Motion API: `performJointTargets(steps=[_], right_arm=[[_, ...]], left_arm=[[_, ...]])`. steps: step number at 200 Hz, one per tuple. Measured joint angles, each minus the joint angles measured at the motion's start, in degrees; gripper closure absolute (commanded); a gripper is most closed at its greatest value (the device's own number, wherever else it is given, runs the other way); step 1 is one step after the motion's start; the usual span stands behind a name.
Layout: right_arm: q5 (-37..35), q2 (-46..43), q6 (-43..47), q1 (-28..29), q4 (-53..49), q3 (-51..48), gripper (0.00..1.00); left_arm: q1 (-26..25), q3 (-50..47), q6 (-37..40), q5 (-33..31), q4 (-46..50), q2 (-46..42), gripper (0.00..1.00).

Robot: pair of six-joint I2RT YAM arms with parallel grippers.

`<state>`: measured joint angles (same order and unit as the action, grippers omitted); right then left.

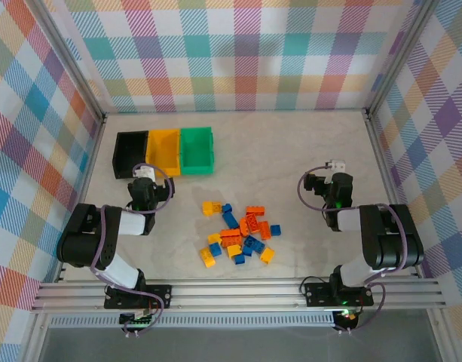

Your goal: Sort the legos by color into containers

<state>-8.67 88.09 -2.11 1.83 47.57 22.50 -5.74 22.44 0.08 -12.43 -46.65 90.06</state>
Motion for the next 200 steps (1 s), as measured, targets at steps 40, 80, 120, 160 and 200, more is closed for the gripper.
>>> performJointTargets(steps=[40,80,120,160,200], right_arm=[[0.0,0.0,0.0,0.0,0.0,0.0,0.00],[0.0,0.0,0.0,0.0,0.0,0.0,0.00],[0.0,0.0,0.0,0.0,0.0,0.0,0.00],[0.0,0.0,0.0,0.0,0.0,0.0,0.00],[0.1,-2.8,0.0,0.0,-4.1,0.3,0.00]], left_arm=[[0.0,0.0,0.0,0.0,0.0,0.0,0.00],[0.0,0.0,0.0,0.0,0.0,0.0,0.00],[0.0,0.0,0.0,0.0,0.0,0.0,0.00],[0.0,0.0,0.0,0.0,0.0,0.0,0.00],[0.0,3.8,-0.1,-1.0,9.3,-3.0,0.00]])
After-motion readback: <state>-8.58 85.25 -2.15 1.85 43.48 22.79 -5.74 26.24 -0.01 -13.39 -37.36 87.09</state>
